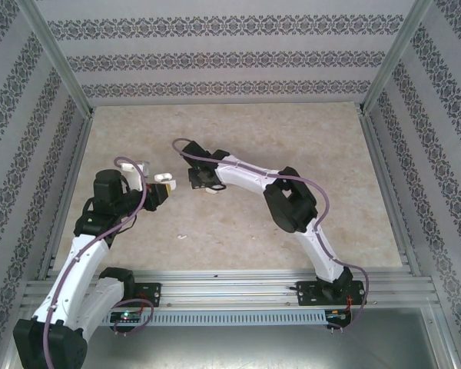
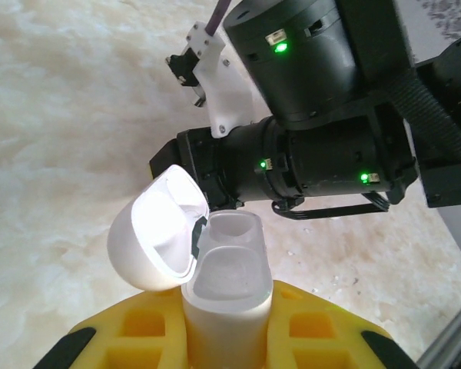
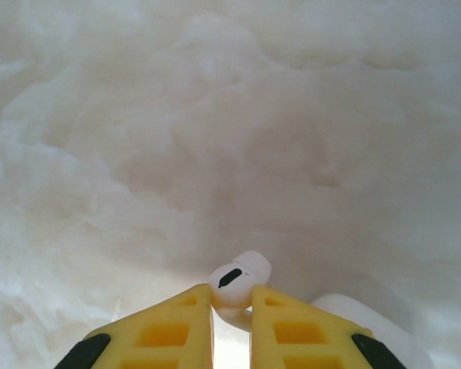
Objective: Insert the wireless bluetooth earbuds into the charging case
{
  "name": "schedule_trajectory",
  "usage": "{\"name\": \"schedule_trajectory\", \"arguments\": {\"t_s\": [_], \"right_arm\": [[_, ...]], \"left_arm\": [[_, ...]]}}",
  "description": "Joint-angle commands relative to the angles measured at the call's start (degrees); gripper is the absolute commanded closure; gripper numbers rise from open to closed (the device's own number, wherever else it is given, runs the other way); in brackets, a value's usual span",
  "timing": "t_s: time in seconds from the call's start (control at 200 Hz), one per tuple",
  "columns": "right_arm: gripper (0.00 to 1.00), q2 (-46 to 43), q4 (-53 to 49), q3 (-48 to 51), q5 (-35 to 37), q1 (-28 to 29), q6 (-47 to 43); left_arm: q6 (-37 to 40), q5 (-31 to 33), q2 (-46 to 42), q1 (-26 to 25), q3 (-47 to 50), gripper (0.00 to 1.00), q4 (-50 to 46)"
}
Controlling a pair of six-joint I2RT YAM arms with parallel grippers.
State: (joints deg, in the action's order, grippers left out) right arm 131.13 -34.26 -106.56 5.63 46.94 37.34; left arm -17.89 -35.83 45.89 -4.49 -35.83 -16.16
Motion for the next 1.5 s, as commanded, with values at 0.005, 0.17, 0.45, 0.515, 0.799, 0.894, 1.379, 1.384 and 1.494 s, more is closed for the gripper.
{"name": "schedule_trajectory", "arguments": {"t_s": [0.005, 0.17, 0.45, 0.515, 0.799, 0.894, 1.379, 1.384, 1.494], "right_arm": [[0.84, -7.83, 3.12, 6.04, 0.46, -1.21, 3.17], [0.84, -15.96, 5.52, 15.06, 0.66, -2.60, 5.46], [0.83, -25.76, 1.74, 30.42, 1.21, -3.74, 10.98], [0.83, -27.30, 2.18, 34.75, 0.15, -3.72, 13.02], [0.79, -25.60, 4.54, 41.80, -4.25, -4.23, 16.74], [0.72, -24.62, 4.99, 41.88, -5.81, -4.47, 17.32], [0.52, -31.67, -6.80, 35.86, -8.62, -6.14, 4.41], [0.52, -31.70, -7.19, 35.62, -8.58, -6.11, 4.10], [0.52, -31.73, -11.92, 32.55, -7.45, -6.23, -2.84]], "left_arm": [[-1.06, -6.23, 0.33, -0.56, 1.89, 1.00, 9.79], [-2.56, -9.51, 2.34, -0.95, 3.47, 1.00, 15.02], [-0.40, -11.02, 8.34, -6.80, 4.25, 1.00, 21.06], [-0.09, -10.14, 10.52, -9.05, 4.26, 1.00, 22.97], [-0.08, -7.63, 18.97, -14.13, 2.11, 1.00, 28.20], [0.64, -7.32, 19.69, -14.23, 2.09, 1.00, 28.08], [5.60, -6.15, 19.67, -14.16, 3.32, 1.00, 26.86], [5.64, -6.16, 19.67, -14.15, 3.32, 1.00, 26.83], [6.98, -7.75, 20.21, -14.08, 3.40, 1.00, 28.09]]}}
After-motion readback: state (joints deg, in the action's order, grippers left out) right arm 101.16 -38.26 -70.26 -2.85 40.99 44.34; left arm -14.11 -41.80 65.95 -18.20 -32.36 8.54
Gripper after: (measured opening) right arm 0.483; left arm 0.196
